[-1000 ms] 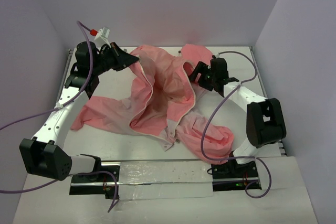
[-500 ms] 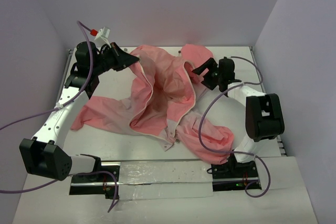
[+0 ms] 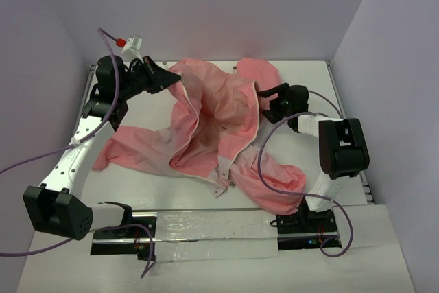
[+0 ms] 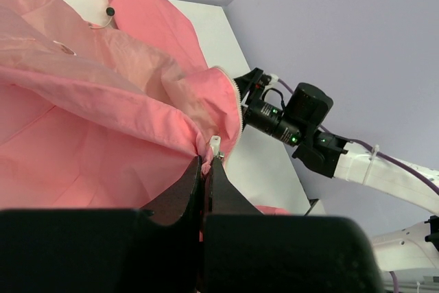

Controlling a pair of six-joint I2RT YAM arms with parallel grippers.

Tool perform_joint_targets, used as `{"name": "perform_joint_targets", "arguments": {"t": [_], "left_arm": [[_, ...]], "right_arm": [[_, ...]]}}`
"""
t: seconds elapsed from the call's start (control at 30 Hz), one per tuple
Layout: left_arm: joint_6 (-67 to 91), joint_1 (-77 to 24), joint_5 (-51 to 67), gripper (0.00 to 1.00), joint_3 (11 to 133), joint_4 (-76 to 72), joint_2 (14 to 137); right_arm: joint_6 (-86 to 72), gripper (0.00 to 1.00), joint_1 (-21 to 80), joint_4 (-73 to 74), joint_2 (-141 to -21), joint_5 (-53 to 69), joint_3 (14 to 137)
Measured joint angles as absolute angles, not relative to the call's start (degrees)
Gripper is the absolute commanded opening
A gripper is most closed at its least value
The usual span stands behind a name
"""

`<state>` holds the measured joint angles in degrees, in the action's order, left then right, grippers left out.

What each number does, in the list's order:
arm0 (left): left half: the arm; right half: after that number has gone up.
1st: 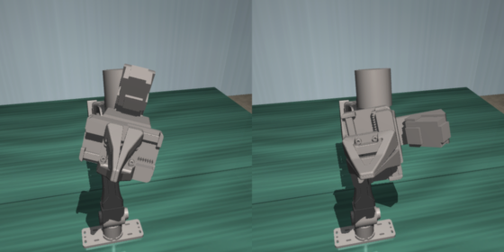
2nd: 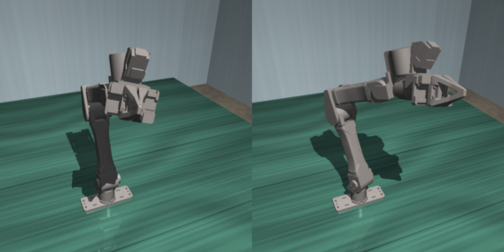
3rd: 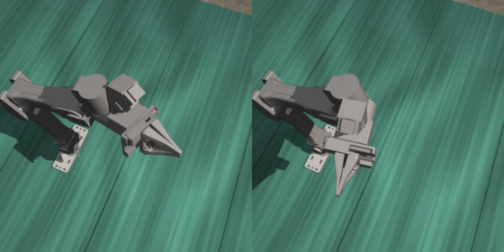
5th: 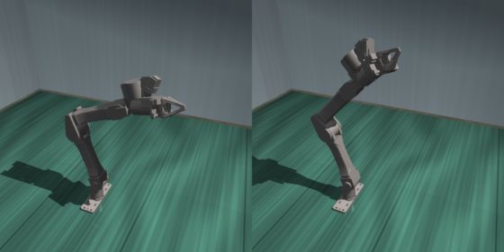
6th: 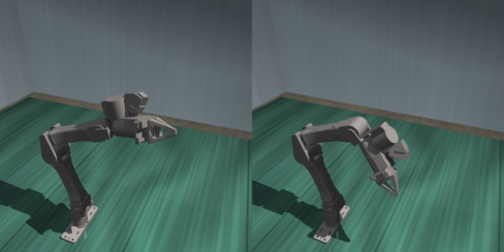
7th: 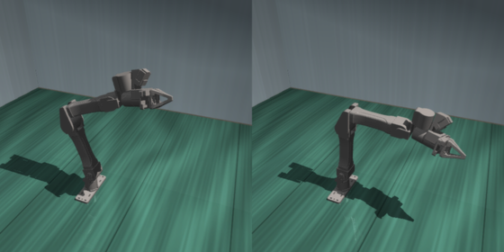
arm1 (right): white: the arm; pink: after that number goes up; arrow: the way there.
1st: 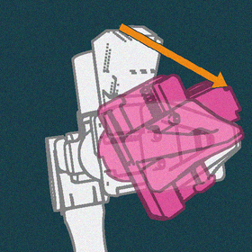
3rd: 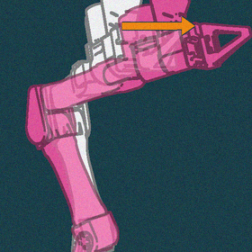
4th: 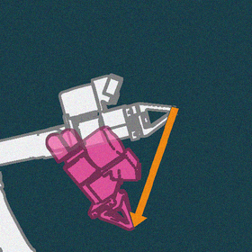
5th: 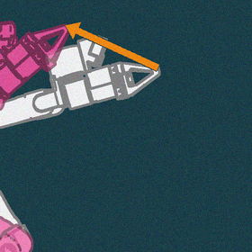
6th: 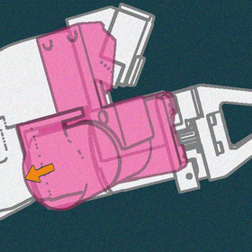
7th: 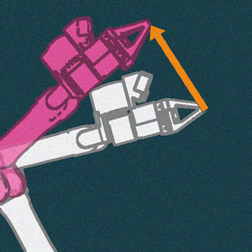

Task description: Zip up the jacket

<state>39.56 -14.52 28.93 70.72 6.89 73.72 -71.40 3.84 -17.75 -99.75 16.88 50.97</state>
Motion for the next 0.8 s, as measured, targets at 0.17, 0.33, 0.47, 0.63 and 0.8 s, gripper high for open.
{"name": "perform_joint_targets", "arguments": {"t": [0.17, 0.33, 0.47, 0.63, 0.8], "left_arm": [[39.55, -14.52, 28.93, 0.00, 70.72, 6.99, 73.19], [39.56, -14.52, 28.95, 0.00, 70.66, 6.95, 73.17], [39.57, -14.52, 28.95, 0.00, 70.20, 6.92, 73.14], [39.55, -14.52, 28.93, 0.00, 70.08, 6.99, 73.12], [39.55, -14.52, 28.95, 0.00, 70.08, 6.99, 73.12]], "right_arm": [[-74.50, 0.92, 1.59, -20.53, -99.68, 16.62, 46.95], [-74.75, 0.91, 0.21, -22.86, -98.83, 16.55, 44.86], [-74.72, 0.91, -0.81, -23.58, -96.98, 16.59, 43.73], [-74.70, 0.91, -1.74, -24.38, -95.60, 16.53, 43.35], [-74.91, 0.91, -1.90, -24.93, -95.36, 17.08, 43.36]]}}
